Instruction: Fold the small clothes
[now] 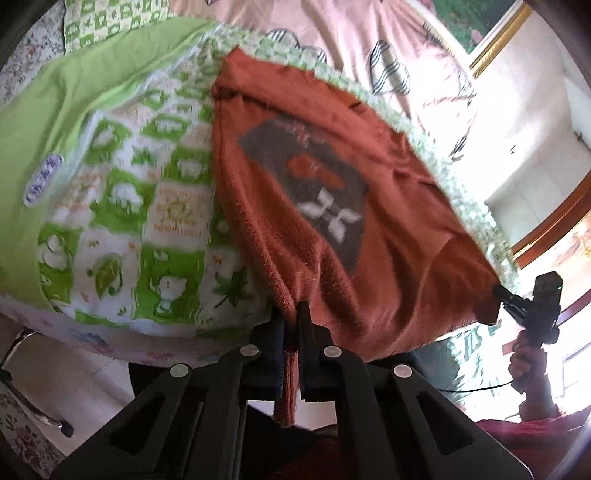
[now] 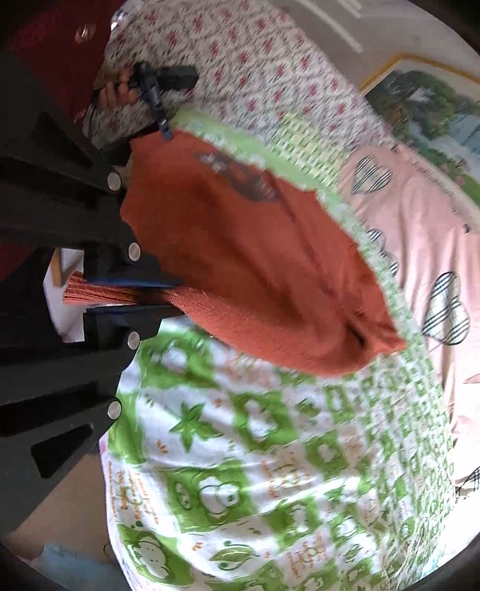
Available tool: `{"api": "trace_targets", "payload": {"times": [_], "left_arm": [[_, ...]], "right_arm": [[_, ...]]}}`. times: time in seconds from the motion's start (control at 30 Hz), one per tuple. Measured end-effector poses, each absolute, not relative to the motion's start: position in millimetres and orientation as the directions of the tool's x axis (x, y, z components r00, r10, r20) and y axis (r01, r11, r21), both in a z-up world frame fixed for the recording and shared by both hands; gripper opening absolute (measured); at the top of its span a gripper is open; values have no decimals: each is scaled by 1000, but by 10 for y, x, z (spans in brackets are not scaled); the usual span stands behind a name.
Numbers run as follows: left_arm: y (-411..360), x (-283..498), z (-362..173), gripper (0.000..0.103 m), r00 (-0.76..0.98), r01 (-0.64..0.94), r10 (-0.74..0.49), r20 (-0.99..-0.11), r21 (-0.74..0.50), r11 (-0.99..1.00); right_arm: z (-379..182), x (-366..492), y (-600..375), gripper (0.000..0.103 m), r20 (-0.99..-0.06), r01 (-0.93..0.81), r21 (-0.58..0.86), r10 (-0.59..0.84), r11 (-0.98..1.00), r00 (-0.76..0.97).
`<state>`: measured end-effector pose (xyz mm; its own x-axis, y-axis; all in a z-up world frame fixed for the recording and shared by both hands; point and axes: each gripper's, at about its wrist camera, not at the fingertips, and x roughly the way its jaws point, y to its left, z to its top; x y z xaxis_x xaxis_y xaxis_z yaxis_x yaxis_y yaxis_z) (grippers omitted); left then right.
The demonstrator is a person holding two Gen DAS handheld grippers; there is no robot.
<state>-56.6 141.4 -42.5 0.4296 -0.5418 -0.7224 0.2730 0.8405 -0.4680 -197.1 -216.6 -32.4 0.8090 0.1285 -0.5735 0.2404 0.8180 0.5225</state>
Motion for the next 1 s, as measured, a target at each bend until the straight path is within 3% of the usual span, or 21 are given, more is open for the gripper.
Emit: {"api": "trace_targets", "payload": {"times": [0.23,0.5,0.83,1.0], "left_arm": [[1474,-364,159,3,542,313,-582,-606,-497,809],[1363,528,566,3,656,316,-559,-507,-489,813],[1240,1939,461,3,690,228,-509,-515,-513,828],[1218,2550,96,3,660,155,-475,-582,-513,844]], "right_arm": [[101,-1716,-2270,9,-423,138,590,159,795,892],[419,-986,-2650,9,-355,126,582,112,804,928],[380,249,-3485,9,-447,267,559,14,785,895],[136,755,-3769,9,-539,350,532,-11,771,842]]}}
